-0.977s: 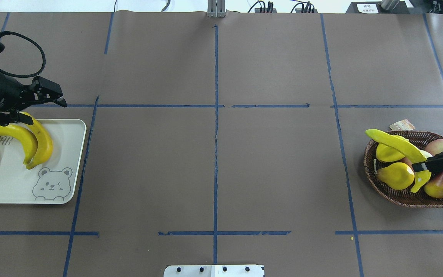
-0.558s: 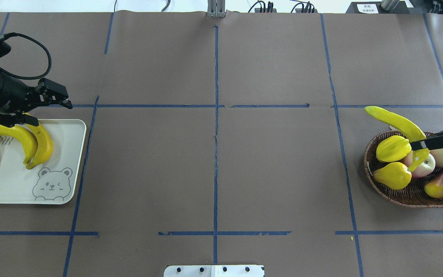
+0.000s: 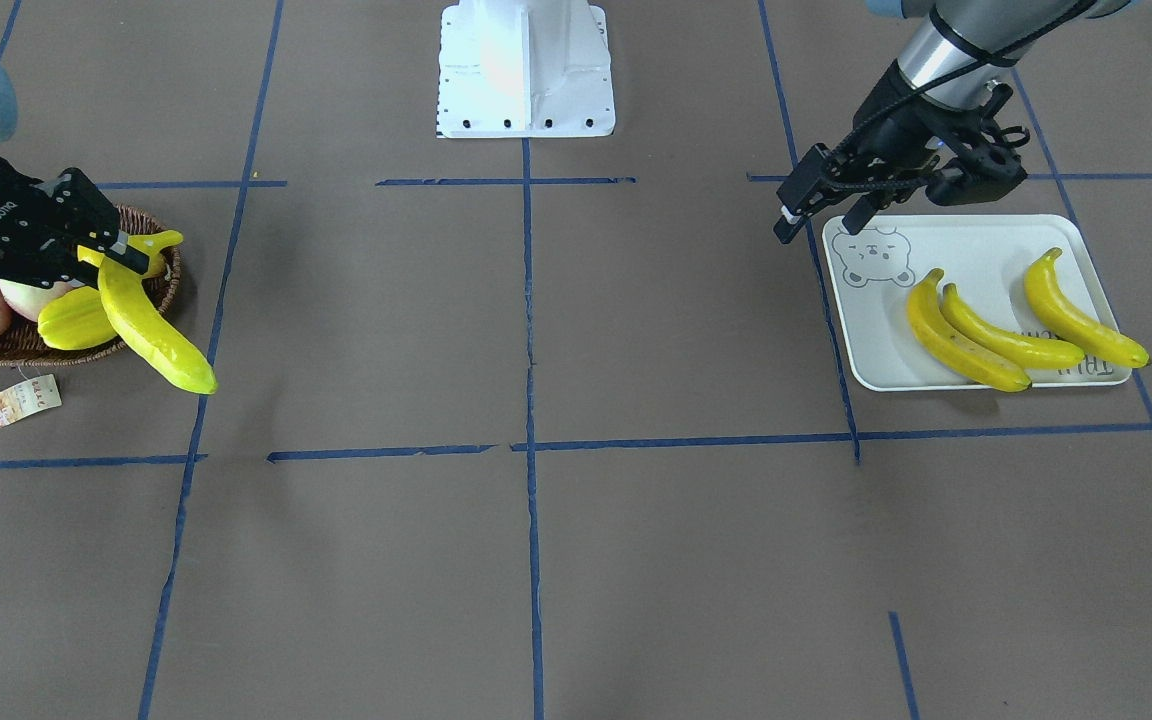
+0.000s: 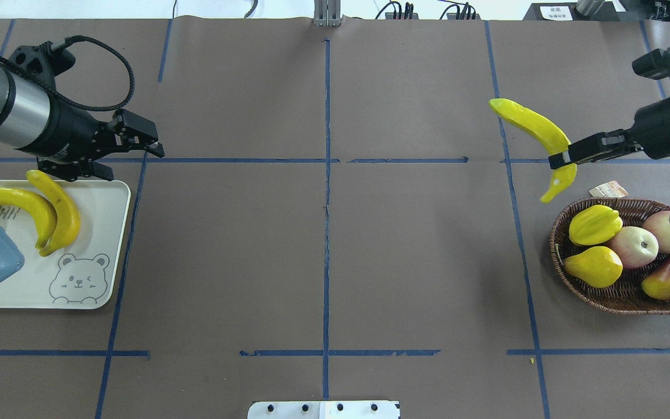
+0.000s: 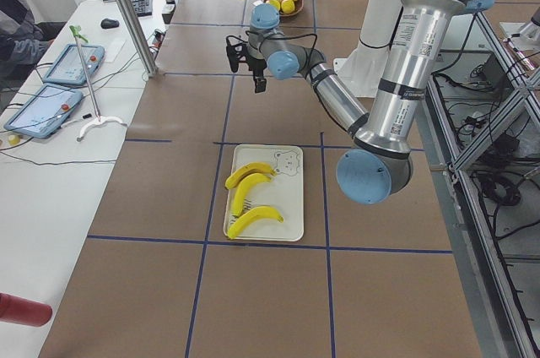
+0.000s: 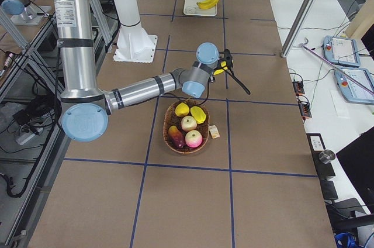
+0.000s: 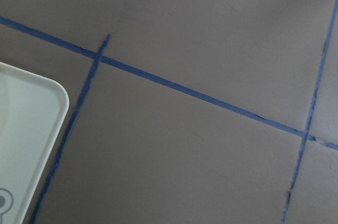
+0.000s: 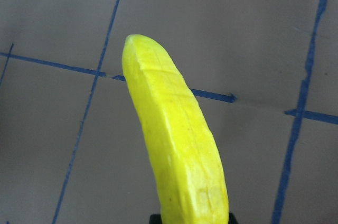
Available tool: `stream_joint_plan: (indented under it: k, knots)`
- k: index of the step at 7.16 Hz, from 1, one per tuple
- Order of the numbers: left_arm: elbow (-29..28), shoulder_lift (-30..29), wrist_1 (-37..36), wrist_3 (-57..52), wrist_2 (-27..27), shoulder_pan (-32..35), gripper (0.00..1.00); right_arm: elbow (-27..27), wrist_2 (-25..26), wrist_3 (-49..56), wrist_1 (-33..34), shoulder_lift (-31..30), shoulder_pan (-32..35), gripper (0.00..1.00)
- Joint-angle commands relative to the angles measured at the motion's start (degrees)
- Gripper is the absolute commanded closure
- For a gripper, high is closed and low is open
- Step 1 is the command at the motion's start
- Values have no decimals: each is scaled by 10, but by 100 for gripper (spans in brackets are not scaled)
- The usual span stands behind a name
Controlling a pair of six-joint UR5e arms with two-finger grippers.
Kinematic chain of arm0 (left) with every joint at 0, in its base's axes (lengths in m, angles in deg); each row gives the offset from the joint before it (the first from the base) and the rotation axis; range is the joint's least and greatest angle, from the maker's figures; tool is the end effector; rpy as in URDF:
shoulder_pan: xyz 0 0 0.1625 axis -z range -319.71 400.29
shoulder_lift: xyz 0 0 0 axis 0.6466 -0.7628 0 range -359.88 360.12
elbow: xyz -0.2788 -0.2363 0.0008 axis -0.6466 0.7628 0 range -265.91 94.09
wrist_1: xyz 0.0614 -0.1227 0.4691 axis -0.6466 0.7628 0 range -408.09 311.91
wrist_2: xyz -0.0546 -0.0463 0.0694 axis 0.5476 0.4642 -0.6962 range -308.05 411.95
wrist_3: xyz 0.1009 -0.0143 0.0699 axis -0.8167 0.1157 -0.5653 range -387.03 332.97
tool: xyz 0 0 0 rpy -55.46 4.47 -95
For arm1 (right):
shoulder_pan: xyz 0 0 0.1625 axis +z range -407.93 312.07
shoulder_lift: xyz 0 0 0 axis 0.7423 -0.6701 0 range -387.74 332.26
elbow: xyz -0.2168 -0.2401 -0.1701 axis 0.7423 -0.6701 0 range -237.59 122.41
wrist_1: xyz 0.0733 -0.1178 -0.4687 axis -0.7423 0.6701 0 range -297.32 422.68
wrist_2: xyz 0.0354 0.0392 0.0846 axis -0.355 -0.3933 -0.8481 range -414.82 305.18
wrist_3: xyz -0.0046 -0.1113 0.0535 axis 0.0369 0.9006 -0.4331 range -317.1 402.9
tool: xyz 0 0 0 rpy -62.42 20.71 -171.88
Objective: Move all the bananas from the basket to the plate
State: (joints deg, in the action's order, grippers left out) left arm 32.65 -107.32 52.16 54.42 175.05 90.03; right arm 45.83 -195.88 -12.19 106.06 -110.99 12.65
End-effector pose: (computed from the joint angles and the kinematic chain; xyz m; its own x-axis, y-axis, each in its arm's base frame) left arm 0.3231 -0.4834 0.1475 0.4063 -0.2871 -0.8674 0.2886 0.9411 -0.1763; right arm -0.2599 -0.5366 0.3023 0.2712 -0.2516 0.9291 -0.0501 0.9602 0.2747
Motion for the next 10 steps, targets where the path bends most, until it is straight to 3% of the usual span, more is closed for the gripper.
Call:
stream_joint_plan:
  k: [1,3,5,6,8,10]
  knots:
    - [-23,-57,0,66,1,-19,0,-1,107,-82,29,78,-88,100]
    - [-39,-90,18,141,-1,-25,0,1,143,-112,90,148,-122,100]
    - [-55,-108,33,207,-8,-25,0,40,248,-135,164,171,-202,100]
    - [-68,-124,43,240,-20,-26,0,42,273,-142,188,196,-224,100]
    - [-120,-152,107,344,-40,-28,0,43,345,-181,191,217,-279,100]
    - [-155,-174,110,351,-42,-43,0,45,373,-182,191,230,-306,100]
